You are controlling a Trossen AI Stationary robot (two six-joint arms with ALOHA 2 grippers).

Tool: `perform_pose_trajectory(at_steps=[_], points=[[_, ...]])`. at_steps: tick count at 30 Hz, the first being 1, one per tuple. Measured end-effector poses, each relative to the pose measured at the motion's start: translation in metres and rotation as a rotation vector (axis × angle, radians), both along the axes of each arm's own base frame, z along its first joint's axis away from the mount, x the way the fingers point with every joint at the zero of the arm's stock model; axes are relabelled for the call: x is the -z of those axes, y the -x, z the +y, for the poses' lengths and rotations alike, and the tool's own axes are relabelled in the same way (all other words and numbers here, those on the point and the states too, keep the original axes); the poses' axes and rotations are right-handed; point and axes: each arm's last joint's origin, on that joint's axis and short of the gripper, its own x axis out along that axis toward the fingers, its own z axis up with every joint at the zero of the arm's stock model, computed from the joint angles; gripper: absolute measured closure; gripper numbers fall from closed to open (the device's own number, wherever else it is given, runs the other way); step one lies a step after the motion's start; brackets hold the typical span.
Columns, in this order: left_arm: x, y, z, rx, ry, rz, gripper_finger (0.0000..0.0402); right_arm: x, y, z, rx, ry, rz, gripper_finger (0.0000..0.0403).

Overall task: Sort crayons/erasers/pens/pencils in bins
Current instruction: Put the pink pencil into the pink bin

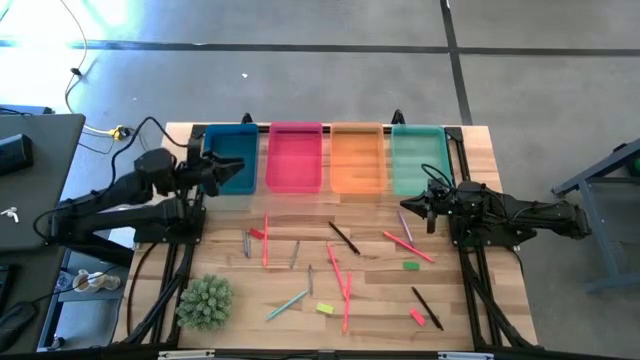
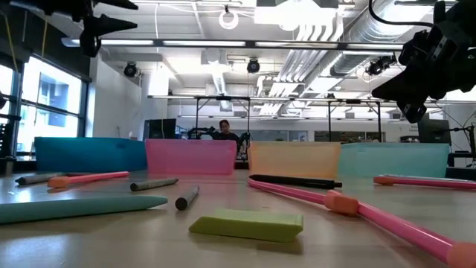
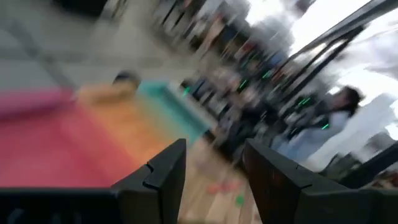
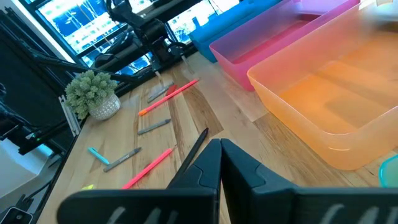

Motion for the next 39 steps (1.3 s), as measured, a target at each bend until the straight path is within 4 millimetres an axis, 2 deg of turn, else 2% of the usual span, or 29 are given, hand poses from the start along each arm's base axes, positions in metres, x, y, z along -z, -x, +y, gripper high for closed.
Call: perform_pose_trajectory(at_steps=[4,8,13,27,39], points=[[-0.018,-0.004,0.002,-0.010,0.152,0.131,0.0252,0.000,0.000,0.000,0.000,0.000,0.000,0.0402],[-0.034,-0.011,0.003,0.017,0.290,0.187,0.0252,0.000,0.000,0.000,0.000,0.000,0.000,0.0402],[-0.038,-0.028,0.000,0.072,0.441,0.230,0.0252,0.000,0.000,0.000,0.000,0.000,0.000,0.0402],[0.000,-0.081,-0.037,0.163,0.750,0.536,0.0252,0.000,0.000,0.000,0.000,0.000,0.000,0.0402],[0.041,-0.113,-0.073,0.041,0.870,0.776,0.0252,0.000,0.000,0.000,0.000,0.000,0.000,0.0402]])
